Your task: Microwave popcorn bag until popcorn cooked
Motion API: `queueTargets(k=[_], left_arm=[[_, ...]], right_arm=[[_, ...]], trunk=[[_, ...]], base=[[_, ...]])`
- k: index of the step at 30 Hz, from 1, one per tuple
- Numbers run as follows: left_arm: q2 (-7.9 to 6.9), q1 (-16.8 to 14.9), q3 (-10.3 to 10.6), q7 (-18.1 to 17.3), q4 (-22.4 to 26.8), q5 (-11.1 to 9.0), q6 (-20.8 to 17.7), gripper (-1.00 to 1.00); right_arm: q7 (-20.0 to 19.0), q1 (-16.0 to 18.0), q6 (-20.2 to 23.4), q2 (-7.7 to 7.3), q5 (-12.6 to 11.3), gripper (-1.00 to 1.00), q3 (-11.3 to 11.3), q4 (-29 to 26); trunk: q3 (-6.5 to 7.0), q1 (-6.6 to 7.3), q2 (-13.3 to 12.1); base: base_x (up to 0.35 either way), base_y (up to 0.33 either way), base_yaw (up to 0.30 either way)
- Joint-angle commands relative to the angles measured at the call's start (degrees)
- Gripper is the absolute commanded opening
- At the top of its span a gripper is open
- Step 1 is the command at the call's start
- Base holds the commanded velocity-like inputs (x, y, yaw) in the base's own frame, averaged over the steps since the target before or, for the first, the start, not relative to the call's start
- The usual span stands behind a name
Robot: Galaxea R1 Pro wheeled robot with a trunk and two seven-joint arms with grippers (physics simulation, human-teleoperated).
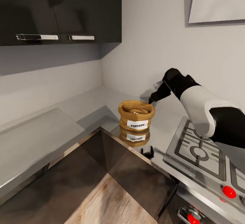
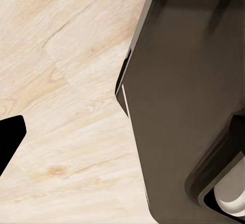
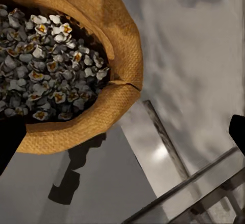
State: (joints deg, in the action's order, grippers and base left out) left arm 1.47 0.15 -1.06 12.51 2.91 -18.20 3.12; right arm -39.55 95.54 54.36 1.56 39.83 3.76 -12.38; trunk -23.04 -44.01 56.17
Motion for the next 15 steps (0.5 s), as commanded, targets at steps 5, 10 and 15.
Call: queueTargets(k=[5, 10, 15], left_arm=[[0.02, 0.0, 0.2, 0.0, 0.1, 0.0, 0.1, 1.0], [0.02, 0.0, 0.3, -0.1, 0.1, 0.2, 0.1, 1.0], [0.02, 0.0, 0.3, -0.1, 0.1, 0.2, 0.1, 1.0]], right_arm=[[-1.0, 0.0, -0.4, -0.6, 0.3, 1.0, 0.3, 0.0], [-1.5, 0.1, -0.3, -0.52, -0.6, 1.0, 0.2, 0.3], [-1.8, 0.0, -1.7, -0.62, -0.9, 1.0, 0.1, 2.3]], trunk=[[-0.06, -0.01, 0.0], [-0.06, -0.01, 0.0], [-0.06, -0.01, 0.0]], base=[[0.106, 0.0, 0.0], [0.302, 0.0, 0.0], [0.302, 0.0, 0.0]])
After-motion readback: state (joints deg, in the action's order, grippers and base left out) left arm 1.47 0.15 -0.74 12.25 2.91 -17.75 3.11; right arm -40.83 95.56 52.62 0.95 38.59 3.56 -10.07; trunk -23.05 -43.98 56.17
